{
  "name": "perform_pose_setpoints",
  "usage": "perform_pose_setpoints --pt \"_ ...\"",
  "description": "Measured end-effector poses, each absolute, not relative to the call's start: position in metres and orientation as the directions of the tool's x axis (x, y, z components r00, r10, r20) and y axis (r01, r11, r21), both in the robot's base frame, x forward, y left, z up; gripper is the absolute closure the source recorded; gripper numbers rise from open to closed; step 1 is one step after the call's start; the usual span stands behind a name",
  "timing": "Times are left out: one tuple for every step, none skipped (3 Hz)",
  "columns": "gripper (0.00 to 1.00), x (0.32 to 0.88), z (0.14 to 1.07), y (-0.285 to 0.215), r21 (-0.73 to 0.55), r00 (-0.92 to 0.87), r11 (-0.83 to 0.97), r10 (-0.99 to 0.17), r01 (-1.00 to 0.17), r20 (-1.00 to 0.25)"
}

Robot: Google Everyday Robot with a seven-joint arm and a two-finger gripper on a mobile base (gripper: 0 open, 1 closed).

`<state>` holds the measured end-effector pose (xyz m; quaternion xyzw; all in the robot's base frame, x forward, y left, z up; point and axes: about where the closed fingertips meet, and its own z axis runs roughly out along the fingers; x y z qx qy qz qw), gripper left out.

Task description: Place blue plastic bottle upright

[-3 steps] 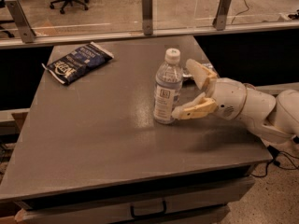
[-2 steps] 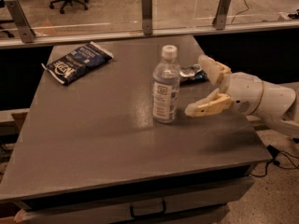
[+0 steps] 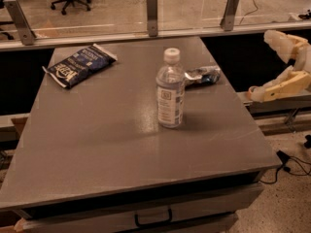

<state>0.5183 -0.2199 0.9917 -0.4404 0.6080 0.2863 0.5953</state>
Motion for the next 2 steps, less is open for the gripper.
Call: perform_pose_setpoints --pt "0.0 0.5092 1.0372 -0.2652 -0.297 0.119 0.542 -0.339 -0.786 -0.933" --pt "0.0 0.5132 1.0427 -0.2669 -0.311 0.124 0.558 -0.347 -0.77 -0.93"
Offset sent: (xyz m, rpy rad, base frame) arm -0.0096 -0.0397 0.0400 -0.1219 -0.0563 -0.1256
